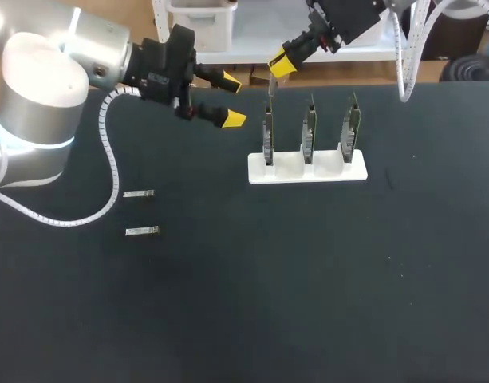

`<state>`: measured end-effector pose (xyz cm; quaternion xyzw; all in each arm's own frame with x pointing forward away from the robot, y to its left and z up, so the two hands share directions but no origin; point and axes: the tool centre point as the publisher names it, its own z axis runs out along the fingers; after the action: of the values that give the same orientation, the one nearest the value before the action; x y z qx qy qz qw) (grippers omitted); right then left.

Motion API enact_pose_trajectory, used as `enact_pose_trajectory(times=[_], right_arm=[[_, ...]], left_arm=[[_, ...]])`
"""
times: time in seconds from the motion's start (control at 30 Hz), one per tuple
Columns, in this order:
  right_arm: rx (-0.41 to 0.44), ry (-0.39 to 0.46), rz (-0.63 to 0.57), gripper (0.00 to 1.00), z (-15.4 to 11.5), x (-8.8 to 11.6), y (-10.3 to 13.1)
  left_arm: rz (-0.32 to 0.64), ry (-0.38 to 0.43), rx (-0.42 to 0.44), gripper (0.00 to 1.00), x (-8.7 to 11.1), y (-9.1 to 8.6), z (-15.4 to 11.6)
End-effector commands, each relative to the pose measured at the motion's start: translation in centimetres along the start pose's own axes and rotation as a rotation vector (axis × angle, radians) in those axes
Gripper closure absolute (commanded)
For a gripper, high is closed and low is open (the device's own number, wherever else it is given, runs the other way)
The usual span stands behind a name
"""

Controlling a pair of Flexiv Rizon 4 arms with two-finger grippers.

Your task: Pick up the optical module with the left hand, and insert it into the network port with the right hand.

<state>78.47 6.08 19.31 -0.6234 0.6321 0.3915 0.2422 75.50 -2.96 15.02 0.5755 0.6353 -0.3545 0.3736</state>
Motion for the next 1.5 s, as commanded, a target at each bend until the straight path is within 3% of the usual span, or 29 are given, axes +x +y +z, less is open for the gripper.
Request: enact_pose_trajectory(times=[0.03,0.77,1.5], right_arm=[[0.016,0.014,0.002,1.00,0.2,-0.2,0.9],[0.021,0.107,0.027,1.00,1.4,0.4,1.8],[-0.025,0.143,0.029,1.00,1.7,1.2,-0.1]], left_arm=[[0.000,0.001,0.001,0.00,0.0,0.1,0.1],[0.000,0.001,0.001,0.00,0.0,0.1,0.1],[0.000,0.001,0.001,0.00,0.0,0.1,0.1]])
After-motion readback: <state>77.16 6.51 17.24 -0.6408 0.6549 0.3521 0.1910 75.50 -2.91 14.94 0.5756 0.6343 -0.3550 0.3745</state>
